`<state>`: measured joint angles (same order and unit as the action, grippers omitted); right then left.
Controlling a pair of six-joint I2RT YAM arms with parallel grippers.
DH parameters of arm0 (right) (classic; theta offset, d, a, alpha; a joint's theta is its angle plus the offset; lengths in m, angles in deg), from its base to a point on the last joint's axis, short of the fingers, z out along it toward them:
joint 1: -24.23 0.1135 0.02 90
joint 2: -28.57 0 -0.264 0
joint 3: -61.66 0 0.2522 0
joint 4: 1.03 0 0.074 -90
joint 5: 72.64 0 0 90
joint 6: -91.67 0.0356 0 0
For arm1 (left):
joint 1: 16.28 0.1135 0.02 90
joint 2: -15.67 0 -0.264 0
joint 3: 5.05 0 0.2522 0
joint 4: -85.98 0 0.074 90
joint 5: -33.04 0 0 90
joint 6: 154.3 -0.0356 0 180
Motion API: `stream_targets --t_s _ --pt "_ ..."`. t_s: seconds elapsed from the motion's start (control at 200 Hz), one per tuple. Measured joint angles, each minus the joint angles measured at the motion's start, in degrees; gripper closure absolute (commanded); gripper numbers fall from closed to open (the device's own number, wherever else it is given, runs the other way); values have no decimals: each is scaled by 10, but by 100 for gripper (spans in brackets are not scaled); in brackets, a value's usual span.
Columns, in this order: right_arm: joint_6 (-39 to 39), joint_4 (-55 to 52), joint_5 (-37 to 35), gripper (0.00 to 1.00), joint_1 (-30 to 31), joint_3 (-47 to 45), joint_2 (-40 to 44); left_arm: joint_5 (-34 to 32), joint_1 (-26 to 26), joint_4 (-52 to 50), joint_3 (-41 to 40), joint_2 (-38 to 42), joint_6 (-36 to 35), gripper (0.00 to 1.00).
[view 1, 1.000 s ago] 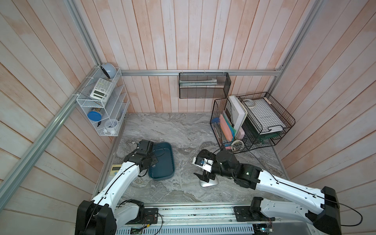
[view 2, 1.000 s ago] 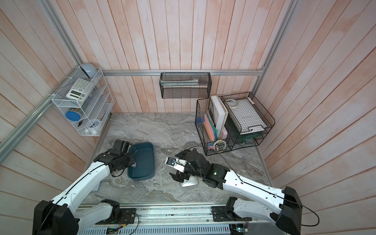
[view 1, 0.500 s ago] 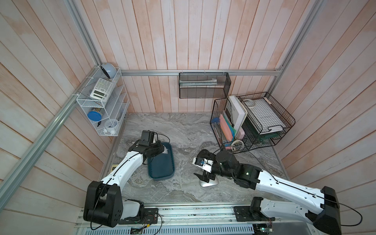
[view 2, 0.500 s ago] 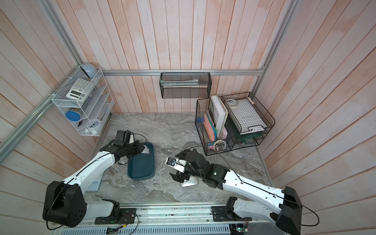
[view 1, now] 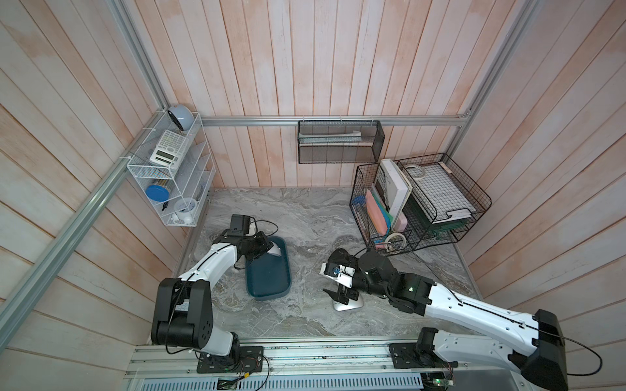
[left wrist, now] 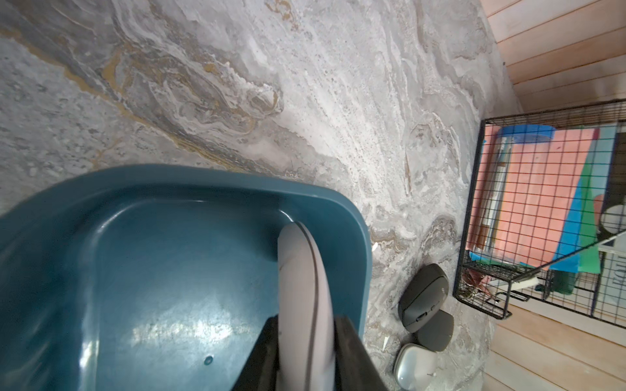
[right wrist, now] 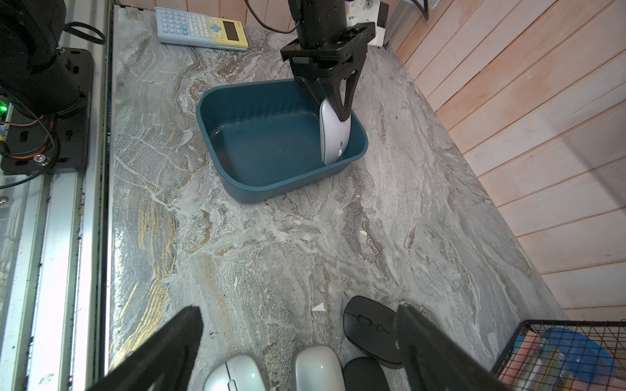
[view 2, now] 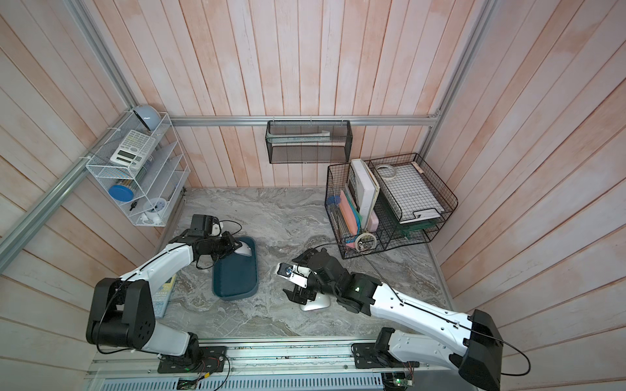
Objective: Put the mouse in the storage box
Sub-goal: Place the mouse in the storage box.
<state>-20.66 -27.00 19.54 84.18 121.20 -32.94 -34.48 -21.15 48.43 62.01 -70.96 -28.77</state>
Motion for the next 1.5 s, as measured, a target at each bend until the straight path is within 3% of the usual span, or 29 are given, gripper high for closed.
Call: stream_targets --t_s 0.15,0.395,0.55,0.75,1.28,1.5 --pt "0 0 0 4 0 0 -3 -2 8 -9 12 -12 -4 100" --pt "0 0 0 4 0 0 -3 -7 13 -26 36 -27 -7 70" --pt "0 0 0 4 0 0 -3 -20 14 -38 38 -29 -14 56" --pt "0 0 0 4 0 0 -3 -42 15 -51 47 -31 -17 49" --pt "0 0 0 4 0 0 -3 -60 14 -62 53 -28 -17 48" --pt "0 0 0 4 0 0 -6 -58 -31 -55 23 21 -9 60"
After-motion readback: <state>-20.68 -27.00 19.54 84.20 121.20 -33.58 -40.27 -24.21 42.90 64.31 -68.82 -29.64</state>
